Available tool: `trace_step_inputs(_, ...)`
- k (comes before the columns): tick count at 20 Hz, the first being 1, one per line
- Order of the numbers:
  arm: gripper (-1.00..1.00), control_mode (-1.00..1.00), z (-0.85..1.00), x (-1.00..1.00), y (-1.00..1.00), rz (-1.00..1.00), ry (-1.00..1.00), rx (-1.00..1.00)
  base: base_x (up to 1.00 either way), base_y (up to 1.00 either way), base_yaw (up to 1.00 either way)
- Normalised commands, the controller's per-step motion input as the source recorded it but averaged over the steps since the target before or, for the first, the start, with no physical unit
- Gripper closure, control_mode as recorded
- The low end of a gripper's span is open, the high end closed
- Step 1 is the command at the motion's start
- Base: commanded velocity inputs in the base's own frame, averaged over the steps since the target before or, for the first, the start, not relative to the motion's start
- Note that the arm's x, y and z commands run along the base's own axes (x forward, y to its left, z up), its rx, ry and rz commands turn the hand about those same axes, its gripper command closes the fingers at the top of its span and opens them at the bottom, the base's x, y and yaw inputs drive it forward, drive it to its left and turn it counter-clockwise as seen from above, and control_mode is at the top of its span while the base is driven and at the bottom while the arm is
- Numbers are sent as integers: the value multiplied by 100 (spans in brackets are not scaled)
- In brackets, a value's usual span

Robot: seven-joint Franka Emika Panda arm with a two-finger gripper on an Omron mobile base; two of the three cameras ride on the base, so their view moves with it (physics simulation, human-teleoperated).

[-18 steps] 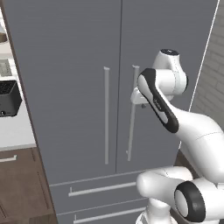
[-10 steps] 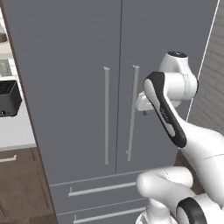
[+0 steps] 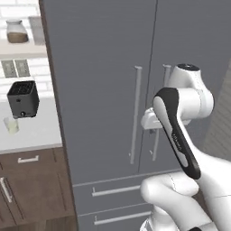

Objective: Grab a lemon wedge from the fridge and one ice cube from the ice bowl, and put them in the glass of lemonade.

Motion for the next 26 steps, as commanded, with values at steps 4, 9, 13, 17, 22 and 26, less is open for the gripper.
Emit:
trace_step_inputs(4,-100,100,0,0,0,0,0,0,-1,100,0)
trace_step_inputs(9,-100,100,0,0,0,0,0,0,0,100,0)
trace_step_inputs(13,-100,100,0,0,0,0,0,0,20,100,0)
trace_step_inputs(17,-100,100,0,0,0,0,0,0,60,100,-1)
trace_step_inputs(22,-100,100,0,0,0,0,0,0,93,71,-11)
trace_step_inputs(26,-100,100,0,0,0,0,0,0,49,37,-13)
